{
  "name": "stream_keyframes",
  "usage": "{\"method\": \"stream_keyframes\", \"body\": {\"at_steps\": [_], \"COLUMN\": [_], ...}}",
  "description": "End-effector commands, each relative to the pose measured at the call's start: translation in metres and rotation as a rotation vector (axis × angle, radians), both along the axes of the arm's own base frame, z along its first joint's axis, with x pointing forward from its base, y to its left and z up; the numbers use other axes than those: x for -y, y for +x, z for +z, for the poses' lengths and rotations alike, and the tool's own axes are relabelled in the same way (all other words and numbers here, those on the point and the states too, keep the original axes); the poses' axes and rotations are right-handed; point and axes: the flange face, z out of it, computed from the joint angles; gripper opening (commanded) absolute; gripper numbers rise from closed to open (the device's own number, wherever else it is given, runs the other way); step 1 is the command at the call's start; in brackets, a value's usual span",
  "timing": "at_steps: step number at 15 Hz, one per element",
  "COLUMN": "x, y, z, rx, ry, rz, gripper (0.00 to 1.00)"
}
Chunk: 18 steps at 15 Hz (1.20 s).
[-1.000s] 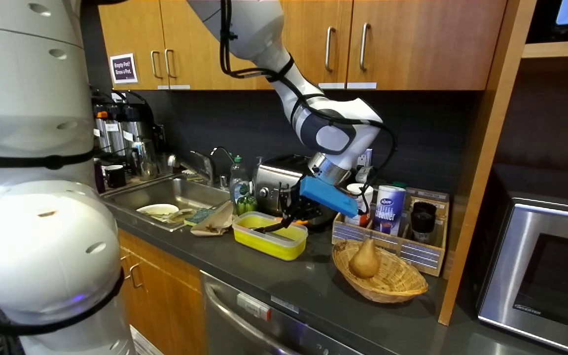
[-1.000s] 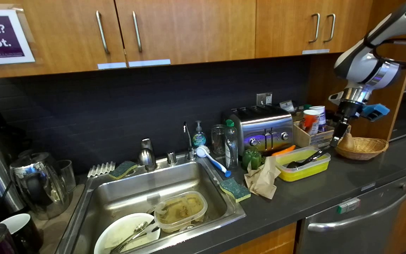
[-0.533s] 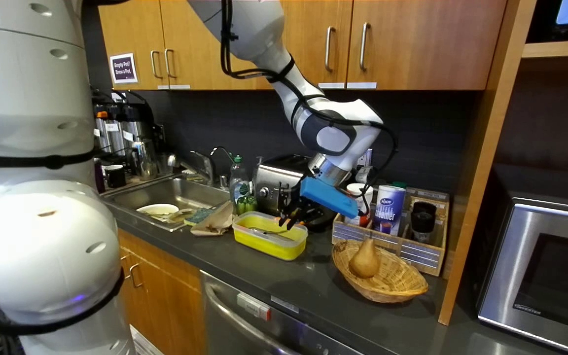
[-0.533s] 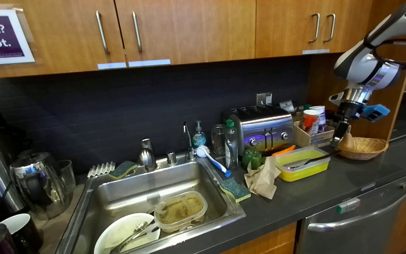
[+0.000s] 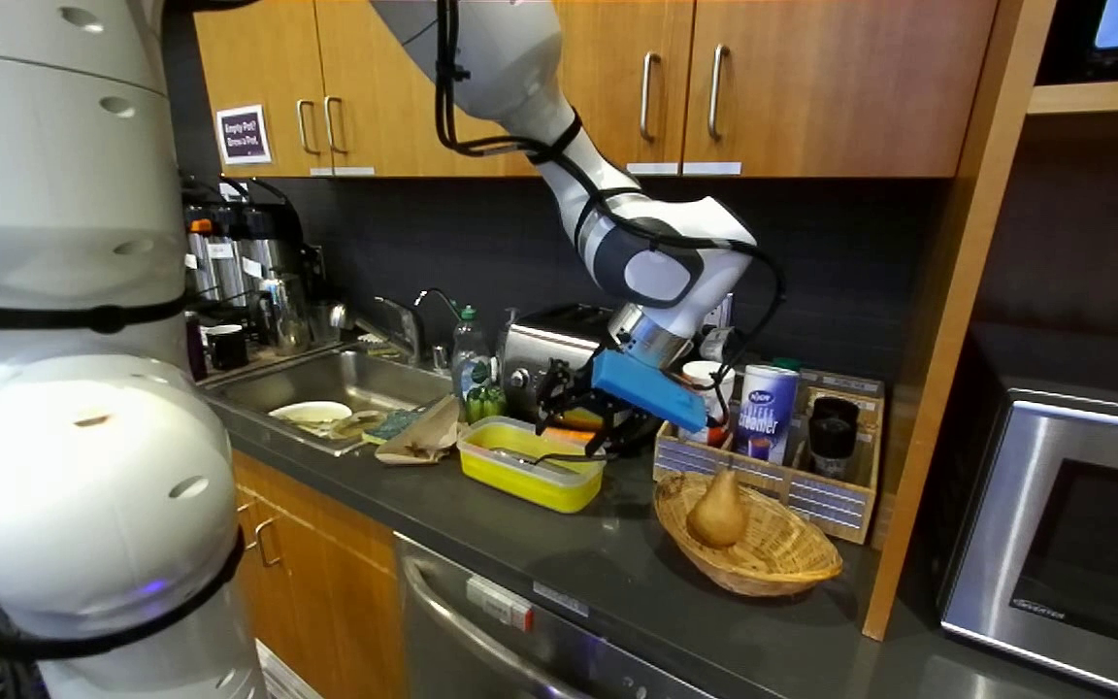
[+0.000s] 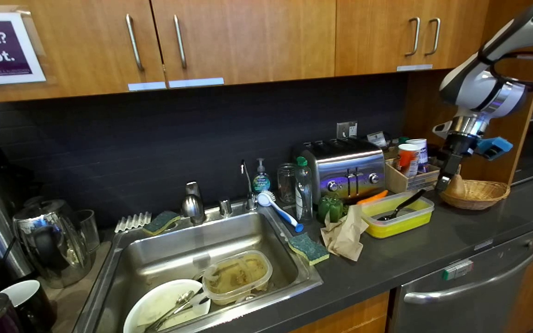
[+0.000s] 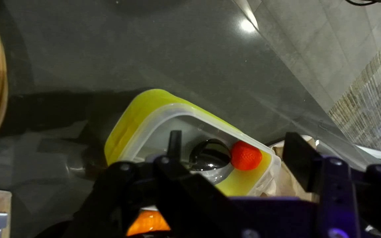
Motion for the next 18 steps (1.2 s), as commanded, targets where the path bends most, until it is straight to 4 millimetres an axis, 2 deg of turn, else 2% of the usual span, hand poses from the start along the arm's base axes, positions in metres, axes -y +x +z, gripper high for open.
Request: {"method": "stream_keyframes", "body": {"at_steps": [1, 8, 18], "x": [0.001, 0.008, 0.016], "y": [0.001, 0.017, 0.045], "z": [0.000, -0.012, -0.028], "rx": [0.003, 0.032, 0.177], "ry": [-0.007, -0.029, -0.016], "rz": [-0.003, 0.011, 0.050], "gripper": [1.00, 1.00, 1.00]}}
